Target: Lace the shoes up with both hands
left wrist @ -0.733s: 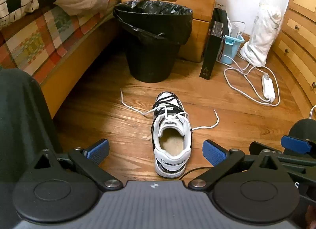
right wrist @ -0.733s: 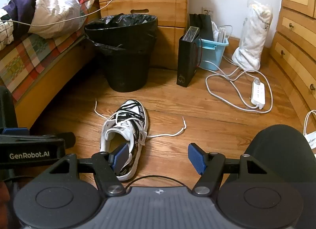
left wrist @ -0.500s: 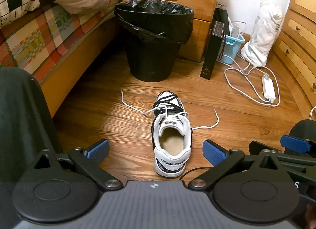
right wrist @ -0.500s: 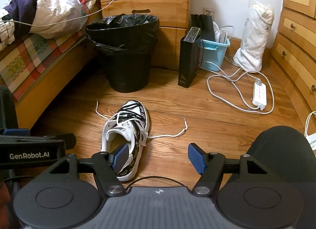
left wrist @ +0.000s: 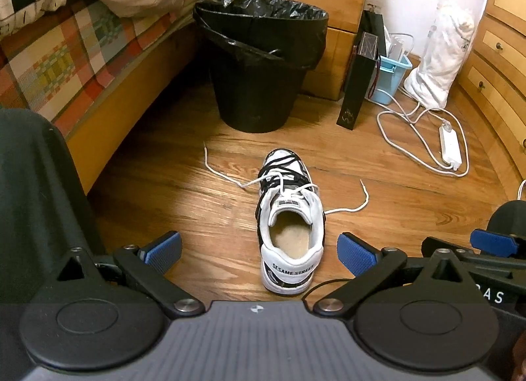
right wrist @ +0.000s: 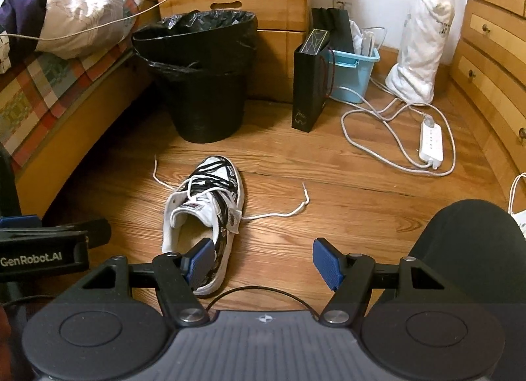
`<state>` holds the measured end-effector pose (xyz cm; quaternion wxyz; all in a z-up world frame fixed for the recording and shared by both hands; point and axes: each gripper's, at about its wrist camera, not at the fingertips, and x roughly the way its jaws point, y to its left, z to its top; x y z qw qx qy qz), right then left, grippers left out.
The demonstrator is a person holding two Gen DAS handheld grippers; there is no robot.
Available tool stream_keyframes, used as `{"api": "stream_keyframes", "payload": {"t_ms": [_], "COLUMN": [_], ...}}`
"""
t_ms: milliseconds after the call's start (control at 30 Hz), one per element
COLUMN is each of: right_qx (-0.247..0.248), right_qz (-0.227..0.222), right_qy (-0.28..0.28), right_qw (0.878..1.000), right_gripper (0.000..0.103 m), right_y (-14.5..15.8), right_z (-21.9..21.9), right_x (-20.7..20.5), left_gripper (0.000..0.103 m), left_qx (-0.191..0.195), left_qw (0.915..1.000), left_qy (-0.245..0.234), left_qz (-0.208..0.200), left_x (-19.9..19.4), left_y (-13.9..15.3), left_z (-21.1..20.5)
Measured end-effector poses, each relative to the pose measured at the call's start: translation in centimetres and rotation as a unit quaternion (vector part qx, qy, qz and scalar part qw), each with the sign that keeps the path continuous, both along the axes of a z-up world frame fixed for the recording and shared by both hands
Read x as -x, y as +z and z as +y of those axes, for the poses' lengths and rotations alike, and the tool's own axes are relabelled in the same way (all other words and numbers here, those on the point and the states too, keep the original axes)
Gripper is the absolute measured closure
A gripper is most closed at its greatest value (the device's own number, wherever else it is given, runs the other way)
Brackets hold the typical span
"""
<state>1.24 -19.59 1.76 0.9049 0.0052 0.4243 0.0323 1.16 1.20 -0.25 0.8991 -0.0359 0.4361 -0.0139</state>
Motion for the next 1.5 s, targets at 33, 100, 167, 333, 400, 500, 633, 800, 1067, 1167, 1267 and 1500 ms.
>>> {"api": "stream_keyframes", "payload": {"t_ms": [33,100,167,333,400,500,633,800,1067,1167,1267,1500], "right_qx": [-0.004,-0.006,-0.002,-0.003,-0.002,-0.002,0.001,0.001,0.001,0.003,-0.010,-0.029], "right_qz": [0.001,0.003,0.004,0.005,0.006,0.012,0.010,0.013,0.012,0.007,-0.010,-0.059], "right_qy": [0.001,0.002,0.000,0.000,-0.001,-0.005,-0.002,0.002,0.003,0.006,0.012,0.035], "right_qw": [1.000,1.000,1.000,1.000,1.000,1.000,1.000,1.000,1.000,1.000,1.000,0.997], "right_gripper": [0.033,0.033,0.033,0.033,0.033,0.033,0.033,0.033,0.033,0.033,0.033,0.033], "right_y": [0.0,0.0,0.0,-0.1,-0.2,-0.1,0.0,-0.2,-0.3,-0.3,0.0,0.7], "right_z": [0.0,0.0,0.0,0.1,0.1,0.2,0.3,0.6,0.7,0.8,0.7,1.1], "right_x": [-0.1,-0.3,-0.4,-0.6,-0.6,-0.9,-0.9,-0.9,-1.0,-1.0,-1.2,-2.6], "left_gripper": [0.000,0.000,0.000,0.000,0.000,0.000,0.000,0.000,0.000,0.000,0.000,0.000], "left_qx": [0.000,0.002,0.003,-0.005,-0.008,-0.004,0.000,0.003,0.002,0.006,0.007,-0.007], "left_qw": [1.0000,1.0000,1.0000,0.9999,0.9999,0.9999,0.9999,0.9999,1.0000,0.9999,0.9998,0.9991], "left_qy": [0.000,-0.001,-0.002,-0.001,-0.003,-0.003,0.002,0.007,0.001,0.003,-0.002,-0.011], "left_qz": [0.000,-0.003,-0.006,-0.013,-0.014,-0.010,-0.013,-0.010,-0.006,-0.012,-0.018,-0.039], "left_x": [0.0,0.0,0.0,0.1,0.1,0.0,-0.1,0.0,-0.2,-0.2,-0.4,-1.6], "left_y": [0.0,0.0,0.0,-0.1,-0.1,-0.1,0.0,-0.1,-0.3,-0.2,-0.2,-0.1], "left_z": [0.0,0.0,-0.1,-0.3,-0.3,-0.2,-0.1,0.2,0.2,0.2,0.4,0.6]}}
